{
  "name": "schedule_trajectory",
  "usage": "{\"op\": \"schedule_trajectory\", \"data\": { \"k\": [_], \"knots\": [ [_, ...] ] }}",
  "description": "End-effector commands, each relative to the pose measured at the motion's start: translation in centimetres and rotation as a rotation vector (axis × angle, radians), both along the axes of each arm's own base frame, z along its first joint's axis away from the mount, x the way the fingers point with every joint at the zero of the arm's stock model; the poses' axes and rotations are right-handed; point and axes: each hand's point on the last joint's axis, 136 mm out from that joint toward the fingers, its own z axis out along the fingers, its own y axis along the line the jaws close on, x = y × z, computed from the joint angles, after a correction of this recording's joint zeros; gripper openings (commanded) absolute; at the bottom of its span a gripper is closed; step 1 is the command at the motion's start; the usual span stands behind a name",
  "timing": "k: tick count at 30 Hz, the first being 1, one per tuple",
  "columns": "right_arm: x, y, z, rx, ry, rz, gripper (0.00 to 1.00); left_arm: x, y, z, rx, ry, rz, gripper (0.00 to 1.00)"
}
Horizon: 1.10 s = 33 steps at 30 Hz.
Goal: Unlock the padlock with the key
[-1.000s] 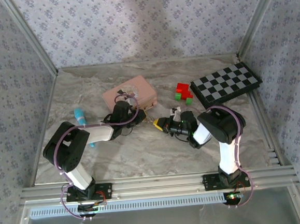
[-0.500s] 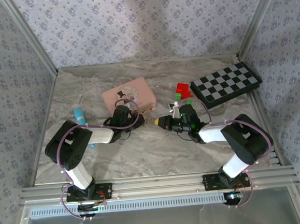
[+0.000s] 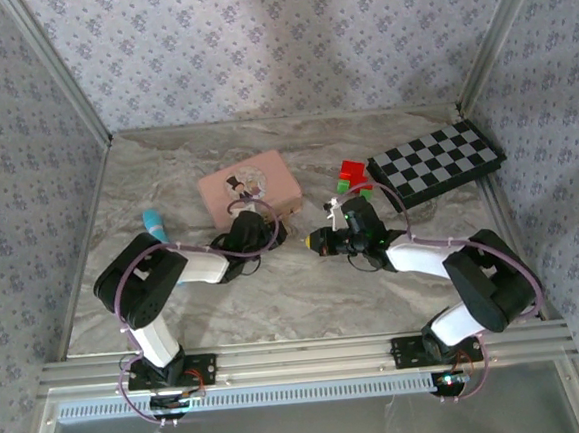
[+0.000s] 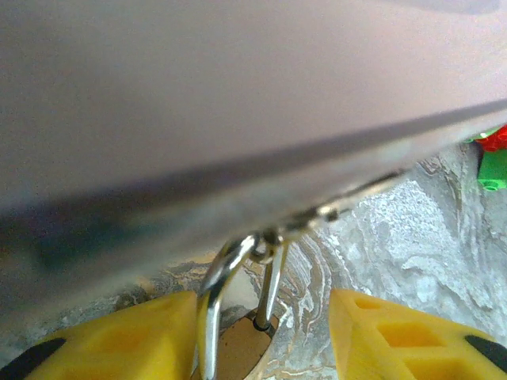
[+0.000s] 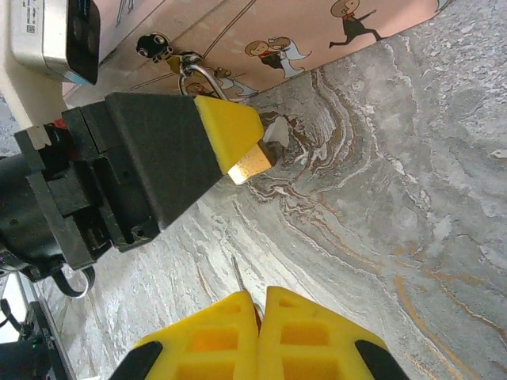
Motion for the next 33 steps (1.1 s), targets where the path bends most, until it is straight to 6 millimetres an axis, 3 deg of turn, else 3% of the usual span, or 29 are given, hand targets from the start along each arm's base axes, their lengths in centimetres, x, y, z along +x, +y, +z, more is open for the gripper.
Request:
{"op": "schedule_trajectory", "data": {
  "k": [1, 4, 9, 18, 24, 33],
  "knots": [
    [0.0, -0.2, 0.7, -0.01, -0.037, -0.002, 0.0, -0.8, 1.2, -2.4, 0.073, 0.025, 0.068, 0.48],
    [-0.1, -0.3, 0.9, 0.013, -0.059, -0.001, 0.0, -0.6, 1.7, -2.6, 0.085, 0.009, 0.121, 0.48],
    [-0.1, -0.4, 1.5, 0.082, -0.105, -0.002, 0.0, 0.5, 0.4, -3.1, 0.043, 0.001, 0.153, 0.46],
    [-0.8, -0.4, 3.9, 0.23, -0.231, 0.046, 0.0, 1.0, -0.1, -4.5, 0.009, 0.021, 0.183, 0.15],
    [-1.1, -0.1, 5.3, 0.238, -0.374, 0.092, 0.0, 1.1, -0.7, -3.3, -0.078, 0.003, 0.15, 0.0],
    [-0.5, -0.2, 5.6, 0.182, -0.442, 0.064, 0.0, 1.5, -2.4, 1.1, -0.333, -0.015, 0.08, 0.0]
  ]
}}
